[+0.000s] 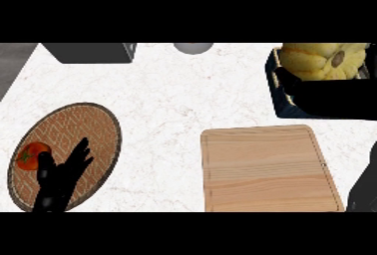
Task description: Pick the squash from the cutting board and place it in the basket
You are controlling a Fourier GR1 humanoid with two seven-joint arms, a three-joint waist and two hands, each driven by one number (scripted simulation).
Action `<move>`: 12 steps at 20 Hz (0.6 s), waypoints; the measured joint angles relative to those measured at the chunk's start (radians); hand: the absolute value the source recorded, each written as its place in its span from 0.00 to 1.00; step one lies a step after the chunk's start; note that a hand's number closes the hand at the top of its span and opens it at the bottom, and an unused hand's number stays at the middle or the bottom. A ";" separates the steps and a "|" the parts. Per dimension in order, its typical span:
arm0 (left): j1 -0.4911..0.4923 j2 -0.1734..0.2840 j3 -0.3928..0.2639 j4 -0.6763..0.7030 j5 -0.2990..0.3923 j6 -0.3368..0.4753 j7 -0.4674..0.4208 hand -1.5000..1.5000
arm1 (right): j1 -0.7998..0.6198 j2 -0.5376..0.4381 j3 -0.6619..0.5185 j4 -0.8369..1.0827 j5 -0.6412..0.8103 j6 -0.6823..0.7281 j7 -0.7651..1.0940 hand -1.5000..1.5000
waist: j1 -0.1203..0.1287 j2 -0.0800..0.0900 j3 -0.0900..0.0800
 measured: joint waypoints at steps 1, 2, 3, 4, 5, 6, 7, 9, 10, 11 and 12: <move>0.005 -0.002 -0.003 -0.010 -0.002 0.001 0.005 0.50 | -0.029 -0.025 -0.041 0.028 -0.019 0.005 -0.004 1.00 | 0.002 0.001 0.000; 0.001 0.000 0.003 -0.002 0.000 -0.003 0.006 0.50 | -0.062 -0.046 -0.068 0.055 -0.029 0.009 -0.003 1.00 | 0.002 0.001 0.000; 0.000 -0.003 0.002 -0.001 -0.003 -0.002 0.003 0.50 | -0.085 -0.068 -0.097 0.089 -0.042 0.013 -0.009 1.00 | 0.003 0.001 0.001; -0.005 0.002 0.010 0.008 -0.001 -0.009 0.001 0.50 | -0.106 -0.093 -0.126 0.118 -0.057 0.019 -0.015 1.00 | 0.004 0.001 0.002; 0.001 0.000 0.010 0.006 0.000 -0.014 -0.014 0.50 | -0.117 -0.116 -0.152 0.143 -0.074 0.026 -0.022 1.00 | 0.004 0.001 0.001; 0.001 -0.003 0.010 0.006 -0.001 -0.015 -0.014 0.50 | -0.134 -0.137 -0.170 0.182 -0.080 0.029 -0.030 1.00 | 0.005 0.002 0.001; 0.000 -0.001 0.012 0.011 -0.003 -0.020 -0.024 0.50 | -0.148 -0.157 -0.192 0.208 -0.095 0.034 -0.035 1.00 | 0.005 0.002 0.002; -0.001 -0.004 0.015 0.015 -0.004 -0.023 -0.030 0.50 | -0.162 -0.198 -0.219 0.271 -0.110 0.044 -0.062 1.00 | 0.006 0.002 0.002; -0.002 -0.006 0.016 0.017 -0.005 -0.026 -0.035 0.50 | -0.169 -0.218 -0.231 0.312 -0.114 0.047 -0.079 1.00 | 0.008 0.003 0.003; -0.010 -0.005 0.021 0.027 -0.007 -0.026 -0.031 0.50 | -0.170 -0.230 -0.233 0.349 -0.108 0.039 -0.102 1.00 | 0.009 0.003 0.004; -0.014 -0.005 0.023 0.030 -0.006 -0.029 -0.029 0.50 | -0.187 -0.242 -0.231 0.379 -0.105 0.041 -0.101 1.00 | 0.010 0.003 0.005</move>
